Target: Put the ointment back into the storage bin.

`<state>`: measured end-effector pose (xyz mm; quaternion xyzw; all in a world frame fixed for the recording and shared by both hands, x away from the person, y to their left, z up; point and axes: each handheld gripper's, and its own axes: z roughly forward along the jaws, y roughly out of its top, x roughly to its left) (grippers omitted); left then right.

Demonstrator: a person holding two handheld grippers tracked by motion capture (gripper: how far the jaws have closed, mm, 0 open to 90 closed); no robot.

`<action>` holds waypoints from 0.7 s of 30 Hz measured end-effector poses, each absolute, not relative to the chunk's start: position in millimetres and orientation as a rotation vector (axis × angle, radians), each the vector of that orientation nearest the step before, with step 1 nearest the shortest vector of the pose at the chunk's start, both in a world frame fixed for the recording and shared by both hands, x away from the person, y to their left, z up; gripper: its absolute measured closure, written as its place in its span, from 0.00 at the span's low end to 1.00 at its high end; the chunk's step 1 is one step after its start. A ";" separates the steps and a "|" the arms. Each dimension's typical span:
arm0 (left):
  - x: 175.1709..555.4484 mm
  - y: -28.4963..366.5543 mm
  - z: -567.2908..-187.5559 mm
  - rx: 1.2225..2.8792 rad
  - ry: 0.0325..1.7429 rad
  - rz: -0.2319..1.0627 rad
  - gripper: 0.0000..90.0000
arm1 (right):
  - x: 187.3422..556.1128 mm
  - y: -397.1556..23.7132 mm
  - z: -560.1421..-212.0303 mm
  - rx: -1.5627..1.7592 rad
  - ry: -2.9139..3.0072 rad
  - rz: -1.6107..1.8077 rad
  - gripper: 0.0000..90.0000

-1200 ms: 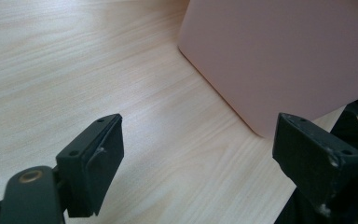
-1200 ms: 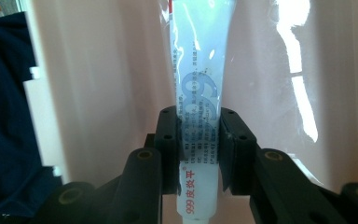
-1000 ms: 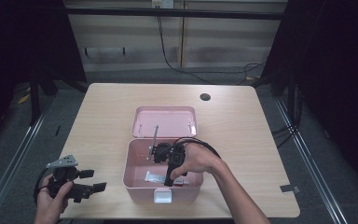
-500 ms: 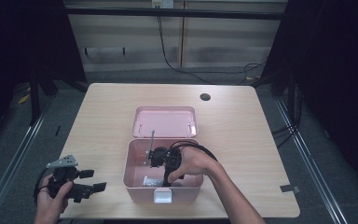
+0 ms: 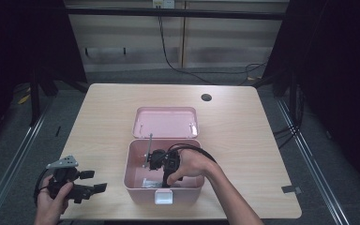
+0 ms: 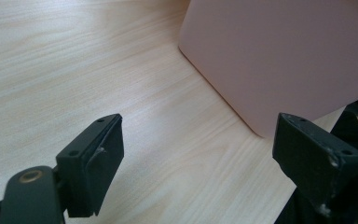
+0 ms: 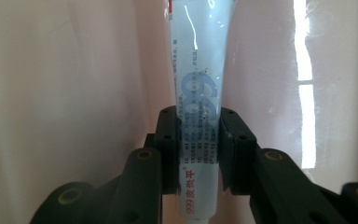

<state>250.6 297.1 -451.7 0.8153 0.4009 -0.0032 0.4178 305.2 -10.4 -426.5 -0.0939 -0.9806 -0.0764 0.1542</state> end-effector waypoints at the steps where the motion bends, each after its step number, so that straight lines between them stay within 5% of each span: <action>1: 250.6 297.1 -451.7 2.046 1.005 -0.009 0.18 | 306.0 -10.6 -426.6 -0.277 -2.816 -0.218 0.80; 21: 250.5 297.4 -451.5 2.044 1.007 -0.011 0.18 | 306.8 2.9 -441.1 -0.251 -2.805 -0.173 0.80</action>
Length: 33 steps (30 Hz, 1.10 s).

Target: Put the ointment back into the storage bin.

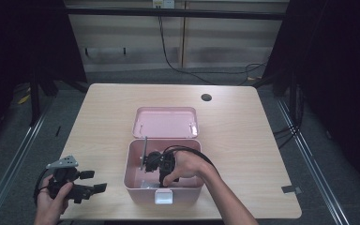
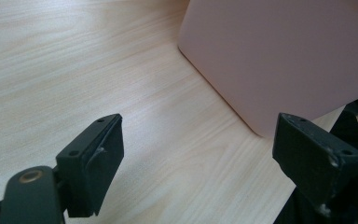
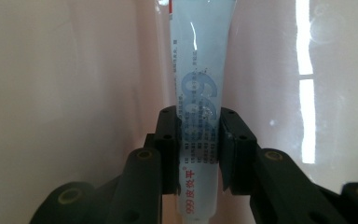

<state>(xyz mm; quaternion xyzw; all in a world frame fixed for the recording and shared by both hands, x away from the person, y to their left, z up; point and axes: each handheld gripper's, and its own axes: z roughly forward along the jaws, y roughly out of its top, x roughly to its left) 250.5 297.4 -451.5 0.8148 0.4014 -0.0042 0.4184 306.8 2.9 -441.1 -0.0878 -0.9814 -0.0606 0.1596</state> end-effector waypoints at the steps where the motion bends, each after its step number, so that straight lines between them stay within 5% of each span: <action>1: 250.5 297.3 -451.6 2.044 1.008 -0.008 0.18 | 306.6 4.0 -442.0 -0.240 -2.804 -0.168 0.80; 33: 250.5 297.4 -451.4 2.045 1.005 -0.006 0.18 | 304.7 8.5 -454.8 -0.235 -2.777 -0.121 0.77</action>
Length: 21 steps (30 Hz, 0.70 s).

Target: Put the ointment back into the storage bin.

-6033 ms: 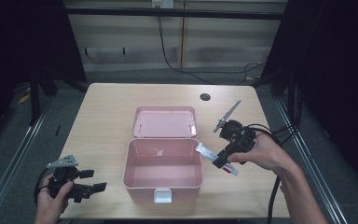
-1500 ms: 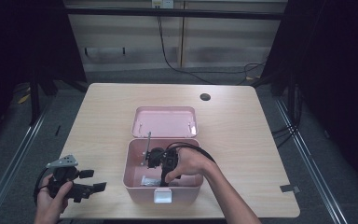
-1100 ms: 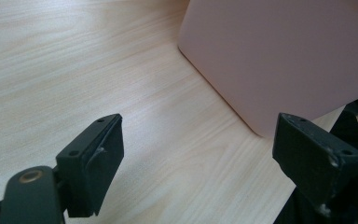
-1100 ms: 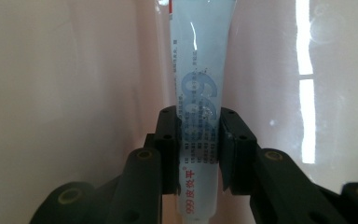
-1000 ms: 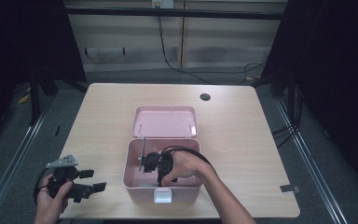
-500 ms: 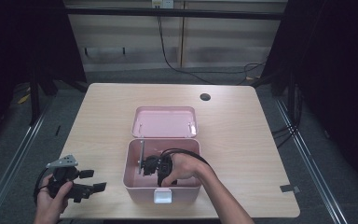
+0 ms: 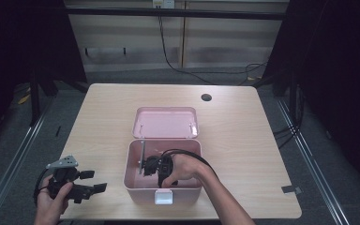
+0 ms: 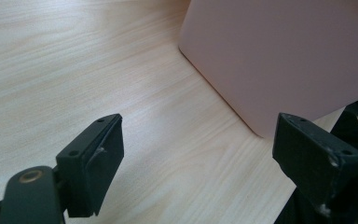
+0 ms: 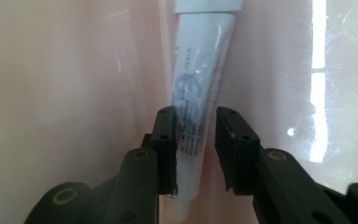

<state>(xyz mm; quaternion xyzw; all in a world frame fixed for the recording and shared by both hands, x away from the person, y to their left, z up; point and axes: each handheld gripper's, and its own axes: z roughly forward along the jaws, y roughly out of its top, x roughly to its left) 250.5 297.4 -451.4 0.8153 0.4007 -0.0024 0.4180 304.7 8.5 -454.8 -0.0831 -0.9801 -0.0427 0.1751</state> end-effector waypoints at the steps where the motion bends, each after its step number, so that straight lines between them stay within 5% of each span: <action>1: 250.4 297.4 -451.4 2.044 1.006 -0.008 0.18 | 305.1 8.6 -454.7 -0.229 -2.780 -0.122 0.77; 21: 250.6 297.0 -451.8 2.047 1.004 -0.010 0.18 | 304.8 -4.5 -428.2 -0.299 -2.817 -0.200 0.72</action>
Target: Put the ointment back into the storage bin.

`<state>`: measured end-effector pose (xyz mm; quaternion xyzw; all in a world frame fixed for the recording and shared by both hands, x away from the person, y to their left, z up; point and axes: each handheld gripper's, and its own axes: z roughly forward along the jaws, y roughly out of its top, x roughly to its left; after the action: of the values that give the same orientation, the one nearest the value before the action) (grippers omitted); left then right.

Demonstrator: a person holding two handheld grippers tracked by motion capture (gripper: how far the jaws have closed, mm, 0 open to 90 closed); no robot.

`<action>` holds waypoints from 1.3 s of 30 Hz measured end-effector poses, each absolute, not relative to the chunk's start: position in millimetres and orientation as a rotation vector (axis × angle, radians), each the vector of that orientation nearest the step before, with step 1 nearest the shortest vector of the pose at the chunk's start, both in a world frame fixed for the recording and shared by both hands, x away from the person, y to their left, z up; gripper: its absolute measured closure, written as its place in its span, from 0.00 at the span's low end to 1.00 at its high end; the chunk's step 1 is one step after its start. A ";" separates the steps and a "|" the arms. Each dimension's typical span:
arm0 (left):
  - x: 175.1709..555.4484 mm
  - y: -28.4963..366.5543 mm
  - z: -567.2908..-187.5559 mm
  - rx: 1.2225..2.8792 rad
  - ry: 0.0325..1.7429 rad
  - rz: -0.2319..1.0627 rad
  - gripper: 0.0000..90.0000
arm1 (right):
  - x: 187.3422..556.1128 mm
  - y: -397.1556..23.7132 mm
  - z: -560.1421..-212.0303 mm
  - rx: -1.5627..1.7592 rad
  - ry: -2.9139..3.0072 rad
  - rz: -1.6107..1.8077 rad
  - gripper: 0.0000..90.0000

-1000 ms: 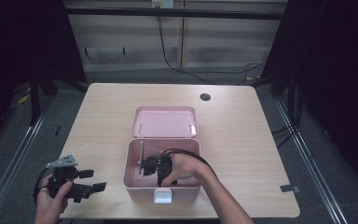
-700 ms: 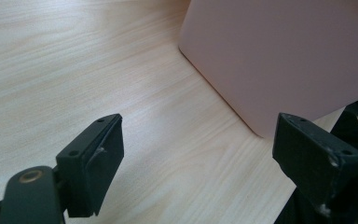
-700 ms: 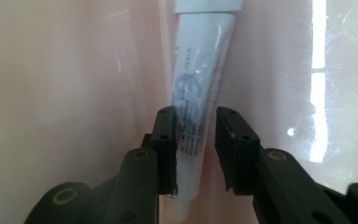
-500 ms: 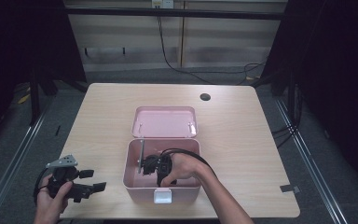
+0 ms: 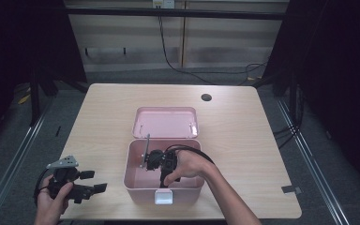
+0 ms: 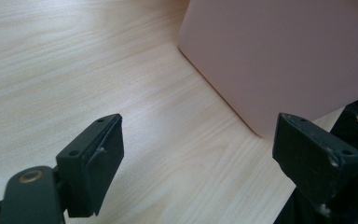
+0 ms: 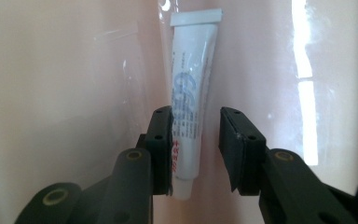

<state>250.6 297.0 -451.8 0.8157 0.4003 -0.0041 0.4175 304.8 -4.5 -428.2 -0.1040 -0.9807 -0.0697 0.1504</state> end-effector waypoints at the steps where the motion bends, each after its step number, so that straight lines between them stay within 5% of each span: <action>1: 250.7 297.0 -451.8 2.047 1.004 -0.011 0.18 | 304.7 -5.6 -427.9 -0.306 -2.826 -0.209 0.72; 39: 250.3 296.7 -451.4 2.048 1.003 -0.007 0.18 | 305.1 -44.7 -374.7 -0.457 -2.846 -0.385 0.63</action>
<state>250.3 296.7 -451.4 0.8161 0.3997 -0.0030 0.4174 305.1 -44.7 -374.7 -0.1562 -0.9720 -0.1314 0.1164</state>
